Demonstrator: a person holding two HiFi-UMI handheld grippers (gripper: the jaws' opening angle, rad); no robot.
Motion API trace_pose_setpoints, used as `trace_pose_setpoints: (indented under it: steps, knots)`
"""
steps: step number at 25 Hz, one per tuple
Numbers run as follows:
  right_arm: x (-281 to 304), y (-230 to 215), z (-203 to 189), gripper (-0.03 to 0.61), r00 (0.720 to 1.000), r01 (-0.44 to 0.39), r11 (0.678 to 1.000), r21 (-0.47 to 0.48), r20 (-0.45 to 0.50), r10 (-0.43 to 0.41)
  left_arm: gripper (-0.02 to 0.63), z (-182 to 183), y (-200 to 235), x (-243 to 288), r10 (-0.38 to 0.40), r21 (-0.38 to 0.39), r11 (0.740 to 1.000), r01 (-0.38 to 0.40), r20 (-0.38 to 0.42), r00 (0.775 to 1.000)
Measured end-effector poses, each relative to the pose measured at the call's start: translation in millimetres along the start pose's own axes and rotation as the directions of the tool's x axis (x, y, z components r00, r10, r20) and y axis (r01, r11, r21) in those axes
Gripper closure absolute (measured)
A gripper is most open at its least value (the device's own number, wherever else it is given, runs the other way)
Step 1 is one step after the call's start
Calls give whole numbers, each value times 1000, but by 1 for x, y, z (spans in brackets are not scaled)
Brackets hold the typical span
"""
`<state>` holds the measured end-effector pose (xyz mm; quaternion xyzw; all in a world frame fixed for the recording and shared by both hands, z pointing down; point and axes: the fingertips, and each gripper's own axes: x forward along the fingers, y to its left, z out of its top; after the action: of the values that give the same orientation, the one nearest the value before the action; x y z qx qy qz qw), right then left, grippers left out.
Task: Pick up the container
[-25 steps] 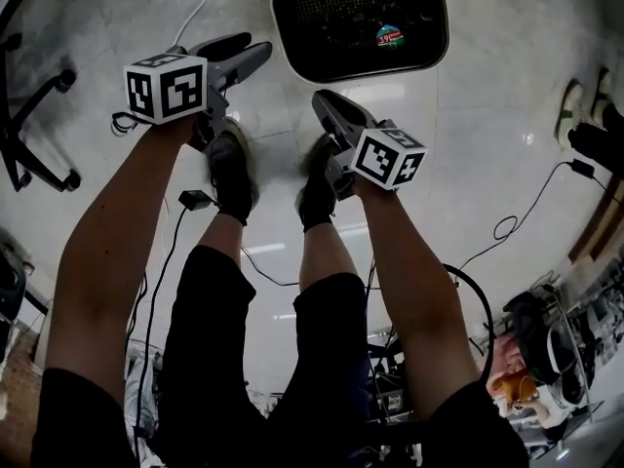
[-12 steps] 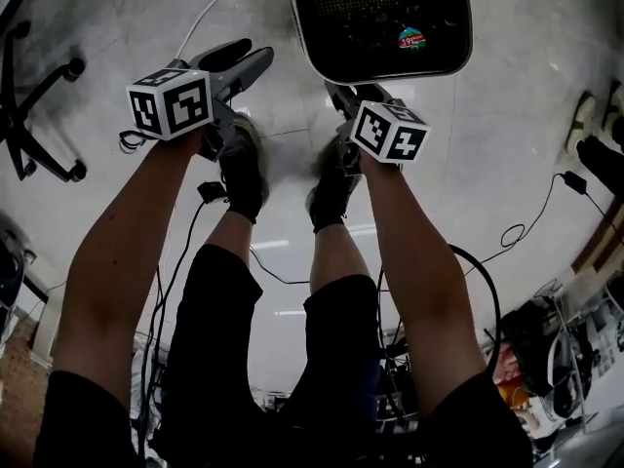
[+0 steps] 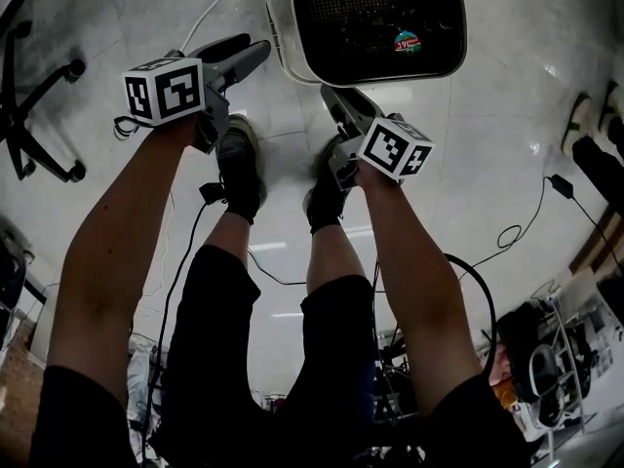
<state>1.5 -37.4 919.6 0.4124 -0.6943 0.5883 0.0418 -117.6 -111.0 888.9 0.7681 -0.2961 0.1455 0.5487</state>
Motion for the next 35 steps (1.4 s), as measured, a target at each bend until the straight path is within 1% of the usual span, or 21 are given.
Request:
trace_pose_setpoints:
  steps: [2,4,6,8,11,12,13,15,19,23,24,26,28,30,33,35]
  knots:
    - [-3,8,2,476,999,-47,998,38,12,46,400,1,-2,7,-45,-48,998,45,2,999]
    - [-6,12,2,477,996,-86,994,72,22,84,388,4,2,13,-57,-82,995,58,17,998]
    - [-8,16,4,477,993,-116,989,87,27,114,382,8,8,19,-66,-99,993,68,26,997]
    - [-10,18,6,476,991,-135,987,90,31,132,382,7,6,27,-105,-113,988,105,5,994]
    - [-13,20,5,476,989,-149,985,84,27,147,383,0,-2,34,-174,-132,977,169,-29,984]
    - [-13,21,5,474,988,-155,985,80,24,154,403,1,-5,35,-189,-131,974,184,-27,982]
    - [-13,22,5,474,987,-161,984,74,20,160,458,3,-8,35,-198,-127,973,194,-22,980]
    - [-15,24,6,472,986,-170,983,66,14,169,465,6,-13,35,-201,-127,972,197,-19,979]
    - [-23,31,6,469,987,-158,983,90,13,157,477,9,-25,26,-200,-188,962,197,3,980]
    - [-43,40,19,469,989,-144,985,94,38,141,483,21,-47,17,-213,-220,951,217,39,976]
    - [-50,43,24,469,989,-145,986,87,42,142,486,24,-55,16,-221,-228,947,226,48,974]
    - [-63,50,31,469,989,-146,988,50,34,144,492,31,-75,16,-250,-258,930,261,75,965]
    - [-75,56,38,469,988,-150,989,14,25,150,492,39,-92,15,-273,-262,921,289,99,957]
    - [-86,62,47,469,987,-155,988,0,30,155,491,45,-108,15,-296,-264,911,317,116,948]
    - [-100,63,67,469,988,-141,989,-38,55,143,491,57,-138,27,-356,-237,897,373,112,928]
    - [-109,68,82,469,987,-134,988,-76,81,140,497,63,-159,41,-383,-202,898,391,78,920]
